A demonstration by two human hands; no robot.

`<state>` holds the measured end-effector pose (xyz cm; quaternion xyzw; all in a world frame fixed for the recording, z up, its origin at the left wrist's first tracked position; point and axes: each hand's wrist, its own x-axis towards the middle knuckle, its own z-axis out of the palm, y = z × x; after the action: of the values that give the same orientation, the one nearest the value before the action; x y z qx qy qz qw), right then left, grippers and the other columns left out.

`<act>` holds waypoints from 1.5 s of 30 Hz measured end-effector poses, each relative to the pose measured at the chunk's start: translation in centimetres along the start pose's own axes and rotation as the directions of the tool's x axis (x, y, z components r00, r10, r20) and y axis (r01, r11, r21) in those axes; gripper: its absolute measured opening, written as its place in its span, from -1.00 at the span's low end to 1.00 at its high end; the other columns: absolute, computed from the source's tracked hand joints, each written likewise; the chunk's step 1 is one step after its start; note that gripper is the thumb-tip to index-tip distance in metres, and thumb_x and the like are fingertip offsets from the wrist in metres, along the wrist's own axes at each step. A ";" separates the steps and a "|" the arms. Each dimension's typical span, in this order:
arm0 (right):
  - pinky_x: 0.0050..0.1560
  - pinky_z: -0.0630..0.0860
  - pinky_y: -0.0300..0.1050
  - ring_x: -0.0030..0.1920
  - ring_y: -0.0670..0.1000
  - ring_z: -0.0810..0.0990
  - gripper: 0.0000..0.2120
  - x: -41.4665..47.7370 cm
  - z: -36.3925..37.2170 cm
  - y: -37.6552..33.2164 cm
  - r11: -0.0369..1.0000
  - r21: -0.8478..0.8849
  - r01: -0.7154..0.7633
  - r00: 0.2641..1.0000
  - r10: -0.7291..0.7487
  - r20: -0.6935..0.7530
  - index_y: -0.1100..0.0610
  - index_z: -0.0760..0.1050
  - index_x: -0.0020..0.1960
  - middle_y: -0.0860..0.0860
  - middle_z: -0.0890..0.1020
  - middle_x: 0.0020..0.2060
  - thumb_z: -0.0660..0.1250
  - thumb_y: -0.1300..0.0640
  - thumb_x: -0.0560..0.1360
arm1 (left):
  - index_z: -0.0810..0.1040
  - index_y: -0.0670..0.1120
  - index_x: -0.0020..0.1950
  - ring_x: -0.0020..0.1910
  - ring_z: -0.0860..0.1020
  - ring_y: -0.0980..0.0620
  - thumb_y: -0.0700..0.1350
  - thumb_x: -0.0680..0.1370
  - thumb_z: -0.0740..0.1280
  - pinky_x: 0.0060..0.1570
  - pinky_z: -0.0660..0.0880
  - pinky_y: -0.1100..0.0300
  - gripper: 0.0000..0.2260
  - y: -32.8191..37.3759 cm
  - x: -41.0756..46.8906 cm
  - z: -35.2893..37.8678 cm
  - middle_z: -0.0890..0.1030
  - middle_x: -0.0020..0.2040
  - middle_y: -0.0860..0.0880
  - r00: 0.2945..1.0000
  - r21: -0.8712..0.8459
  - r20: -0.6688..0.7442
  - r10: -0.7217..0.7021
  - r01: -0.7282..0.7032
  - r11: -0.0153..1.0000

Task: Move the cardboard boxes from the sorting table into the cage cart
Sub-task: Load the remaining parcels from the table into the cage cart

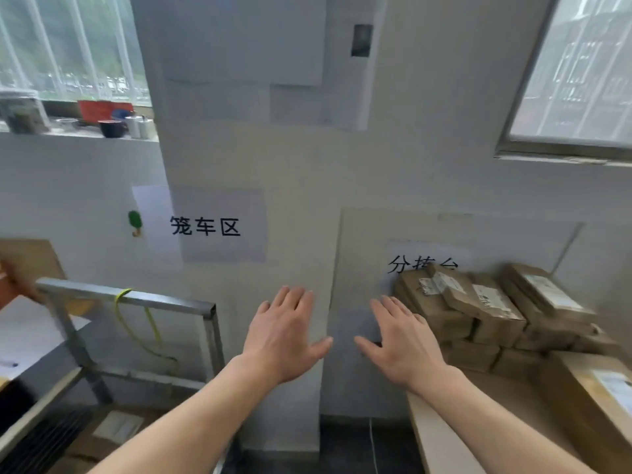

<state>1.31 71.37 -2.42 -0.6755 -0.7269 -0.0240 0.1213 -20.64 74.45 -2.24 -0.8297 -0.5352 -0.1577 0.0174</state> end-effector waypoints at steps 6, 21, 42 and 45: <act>0.53 0.19 0.06 0.62 0.04 0.07 -0.25 -5.0 -3.0 9.1 0.988 -0.008 -0.153 0.987 0.153 -0.050 0.06 0.12 0.62 0.02 0.17 0.62 0.17 -0.31 0.58 | 0.14 -0.05 0.60 0.59 0.12 -0.03 0.36 0.53 0.22 0.48 0.24 -0.01 -0.22 9.9 2.2 1.0 0.20 0.58 0.01 0.991 -0.034 0.032 0.132 -0.131 0.991; 0.47 0.30 -0.01 0.57 0.02 0.22 -0.23 -15.0 -6.1 24.4 0.877 0.018 -0.480 0.868 0.478 -0.131 0.08 0.13 0.62 0.02 0.29 0.57 0.21 -0.32 0.58 | 0.16 -0.07 0.61 0.59 0.13 -0.03 0.35 0.56 0.21 0.49 0.26 -0.03 -0.24 27.6 6.6 4.9 0.22 0.59 -0.02 0.892 -0.060 0.073 0.446 -0.443 0.895; 0.27 0.44 0.02 0.43 0.01 0.36 -0.34 -16.6 -0.1 38.9 0.583 -0.091 -0.808 0.588 0.806 -0.062 0.02 0.28 0.49 -0.03 0.45 0.37 0.27 -0.30 0.52 | 0.23 -0.04 0.56 0.50 0.25 -0.02 0.36 0.54 0.20 0.41 0.34 -0.02 -0.29 40.2 17.6 19.2 0.32 0.51 -0.02 0.701 -0.259 0.257 0.665 -0.613 0.747; 0.33 0.40 0.01 0.47 0.02 0.32 -0.34 -15.8 0.8 40.5 0.547 -0.105 -0.830 0.554 0.832 -0.043 0.01 0.26 0.50 -0.01 0.43 0.41 0.27 -0.29 0.53 | 0.24 -0.04 0.56 0.49 0.26 -0.04 0.36 0.54 0.20 0.40 0.35 -0.03 -0.29 41.2 19.3 21.1 0.32 0.51 -0.03 0.679 -0.278 0.286 0.676 -0.616 0.737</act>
<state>42.13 59.64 -11.73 -0.9445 -0.3197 -0.0009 0.0757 28.58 78.09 -11.06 -0.9777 -0.1856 -0.0250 -0.0945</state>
